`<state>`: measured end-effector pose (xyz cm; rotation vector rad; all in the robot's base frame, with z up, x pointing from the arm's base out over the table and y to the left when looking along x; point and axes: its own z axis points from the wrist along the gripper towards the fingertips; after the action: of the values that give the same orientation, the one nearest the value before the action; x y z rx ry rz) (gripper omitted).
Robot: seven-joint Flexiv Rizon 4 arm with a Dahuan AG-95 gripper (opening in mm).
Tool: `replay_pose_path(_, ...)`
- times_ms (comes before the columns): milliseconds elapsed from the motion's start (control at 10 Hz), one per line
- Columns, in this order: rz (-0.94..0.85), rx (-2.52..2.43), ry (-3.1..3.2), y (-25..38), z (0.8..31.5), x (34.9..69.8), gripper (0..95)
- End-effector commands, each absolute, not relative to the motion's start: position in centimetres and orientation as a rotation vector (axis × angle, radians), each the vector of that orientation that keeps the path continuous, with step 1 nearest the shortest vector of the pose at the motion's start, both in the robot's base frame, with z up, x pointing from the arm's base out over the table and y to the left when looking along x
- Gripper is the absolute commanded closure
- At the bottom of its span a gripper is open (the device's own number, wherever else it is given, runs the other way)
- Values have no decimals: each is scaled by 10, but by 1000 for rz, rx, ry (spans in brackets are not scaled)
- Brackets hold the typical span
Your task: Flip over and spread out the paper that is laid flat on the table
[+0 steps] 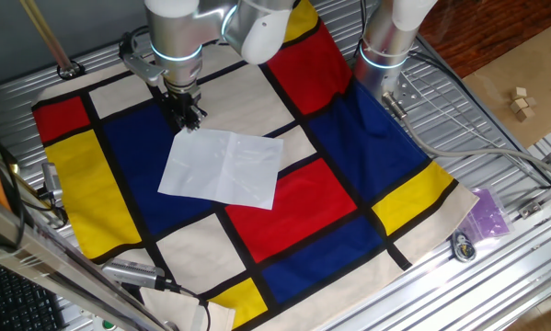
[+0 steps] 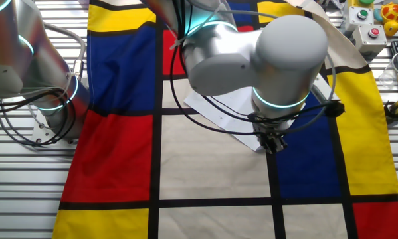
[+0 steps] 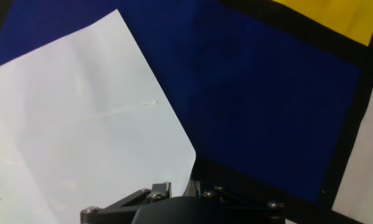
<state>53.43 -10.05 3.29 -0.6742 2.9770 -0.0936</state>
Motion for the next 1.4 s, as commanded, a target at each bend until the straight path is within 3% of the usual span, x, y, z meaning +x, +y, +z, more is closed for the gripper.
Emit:
replay_pose_path(100,-102,-671,2978,-101,32,535,760)
replay_pose_path(200,-98,-669,2981,-101,33,535,760)
replay_pose_path(300,-84,-683,2976,-101,33,535,570)
replay_pose_path(1400,-79,-682,3030,-101,33,535,570)
